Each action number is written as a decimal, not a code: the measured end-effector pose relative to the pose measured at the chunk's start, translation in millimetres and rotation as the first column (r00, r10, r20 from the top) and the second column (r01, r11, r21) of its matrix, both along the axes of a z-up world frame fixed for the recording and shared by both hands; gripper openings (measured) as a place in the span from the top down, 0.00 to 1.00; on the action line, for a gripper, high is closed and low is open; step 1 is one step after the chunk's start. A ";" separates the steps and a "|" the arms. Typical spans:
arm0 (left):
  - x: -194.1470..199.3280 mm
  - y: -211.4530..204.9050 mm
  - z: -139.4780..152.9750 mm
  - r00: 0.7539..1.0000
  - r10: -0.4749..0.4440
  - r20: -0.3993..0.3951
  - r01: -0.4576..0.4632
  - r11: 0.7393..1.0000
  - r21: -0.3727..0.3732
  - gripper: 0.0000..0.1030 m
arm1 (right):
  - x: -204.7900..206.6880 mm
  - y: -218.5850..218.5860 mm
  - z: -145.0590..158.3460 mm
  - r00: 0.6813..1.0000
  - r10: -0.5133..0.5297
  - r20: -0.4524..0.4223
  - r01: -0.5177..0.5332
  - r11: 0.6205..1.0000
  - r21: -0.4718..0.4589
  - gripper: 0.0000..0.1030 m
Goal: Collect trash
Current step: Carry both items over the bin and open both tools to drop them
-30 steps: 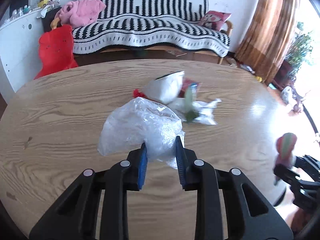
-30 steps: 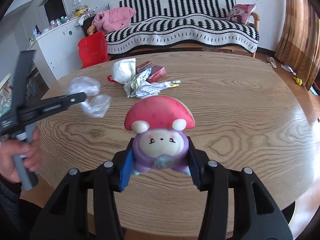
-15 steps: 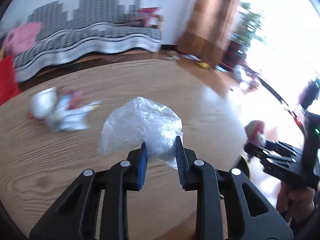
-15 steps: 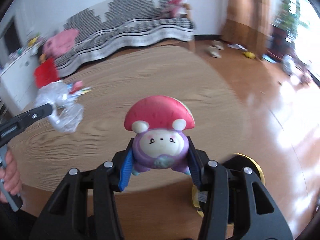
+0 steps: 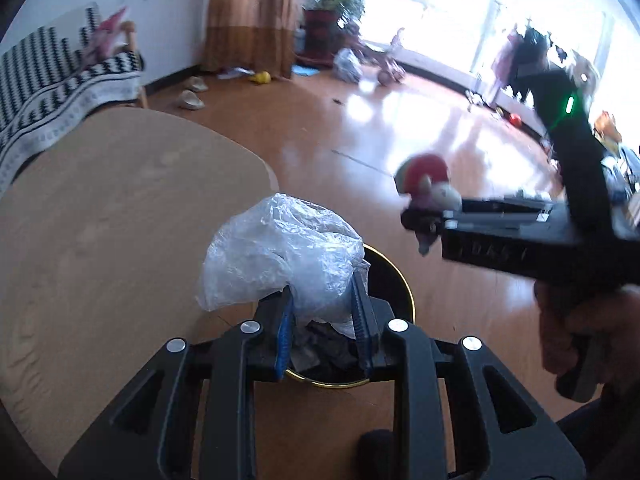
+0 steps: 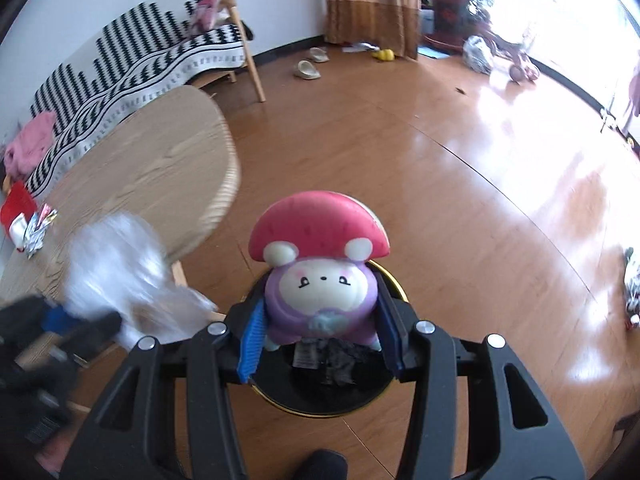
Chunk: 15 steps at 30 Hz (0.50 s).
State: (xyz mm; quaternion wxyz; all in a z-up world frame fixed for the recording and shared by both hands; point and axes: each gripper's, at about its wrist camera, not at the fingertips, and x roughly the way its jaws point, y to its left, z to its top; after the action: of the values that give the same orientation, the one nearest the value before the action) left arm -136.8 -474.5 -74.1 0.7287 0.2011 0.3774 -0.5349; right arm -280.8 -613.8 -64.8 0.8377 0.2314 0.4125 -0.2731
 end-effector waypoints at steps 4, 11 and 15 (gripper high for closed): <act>-5.0 -25.5 -35.3 0.999 -0.035 -0.023 0.037 0.997 0.063 0.75 | -9.4 -6.9 -8.7 1.000 -0.003 -0.017 0.004 1.000 0.023 0.53; 2.6 -46.0 -73.0 0.998 -0.039 -0.051 0.046 0.987 0.156 0.75 | -4.3 -8.6 -19.5 0.999 0.013 -0.047 -0.011 0.998 0.055 0.53; 11.0 -46.3 -74.3 0.997 -0.047 -0.056 0.055 0.986 0.158 0.75 | -3.0 -11.5 -19.2 0.999 0.011 -0.044 -0.008 0.998 0.058 0.53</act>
State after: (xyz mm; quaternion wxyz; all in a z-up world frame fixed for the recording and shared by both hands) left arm -125.8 -520.8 -148.4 0.6862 0.2546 0.4326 -0.5264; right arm -283.9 -625.3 -84.0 0.8226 0.2476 0.4398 -0.2619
